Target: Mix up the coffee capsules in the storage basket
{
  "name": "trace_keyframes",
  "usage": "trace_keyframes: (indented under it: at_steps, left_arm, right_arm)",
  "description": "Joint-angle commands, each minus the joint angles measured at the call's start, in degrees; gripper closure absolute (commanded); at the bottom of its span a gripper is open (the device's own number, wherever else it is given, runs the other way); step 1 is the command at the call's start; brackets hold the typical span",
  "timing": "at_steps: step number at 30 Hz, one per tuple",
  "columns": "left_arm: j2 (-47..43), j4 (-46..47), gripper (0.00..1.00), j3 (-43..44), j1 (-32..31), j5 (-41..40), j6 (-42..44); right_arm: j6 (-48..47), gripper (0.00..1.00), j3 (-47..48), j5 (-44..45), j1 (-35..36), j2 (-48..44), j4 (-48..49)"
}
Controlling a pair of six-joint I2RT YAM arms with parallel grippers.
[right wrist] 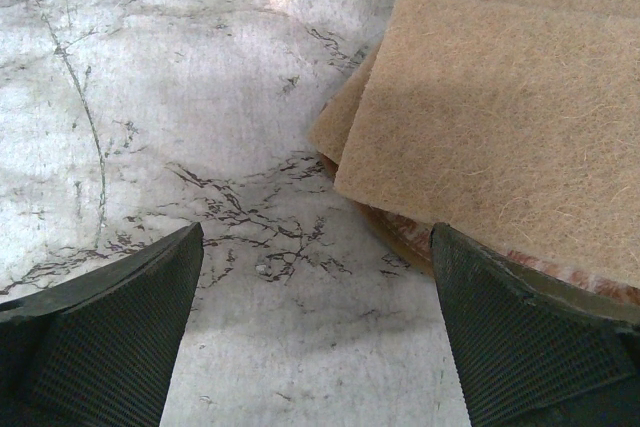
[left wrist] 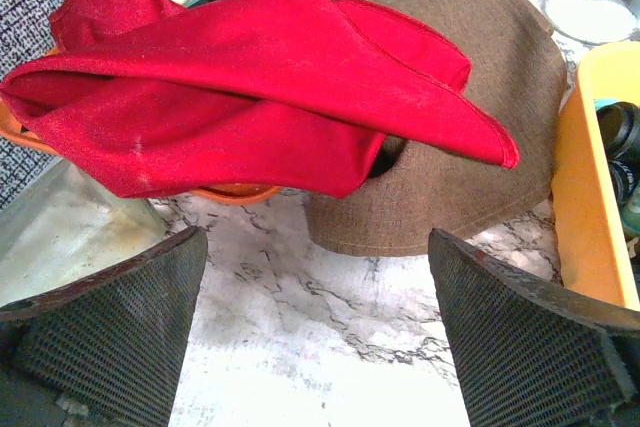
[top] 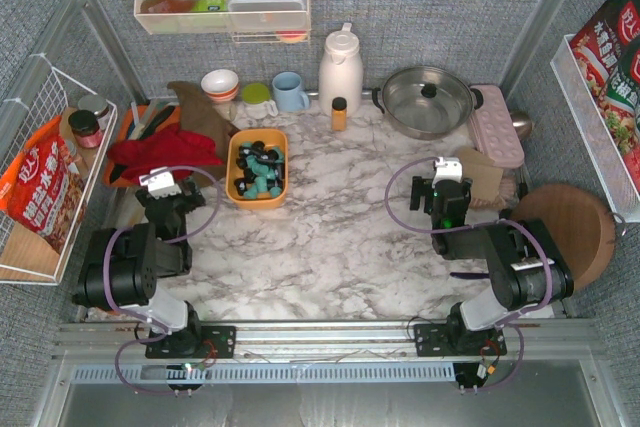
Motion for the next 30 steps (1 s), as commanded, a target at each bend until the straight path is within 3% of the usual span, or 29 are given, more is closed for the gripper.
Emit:
trace_keyframes:
  at_steps: [1, 30]
  left_arm:
    - [0.17, 1.86, 0.01, -0.03, 0.03, 0.64, 0.03]
    - [0.18, 1.90, 0.01, -0.01, 0.02, 0.63, 0.04]
  right_arm:
    - [0.37, 0.01, 0.58, -0.18, -0.07, -0.26, 0.38]
    - [0.54, 0.01, 0.97, -1.28, -0.54, -0.25, -0.46]
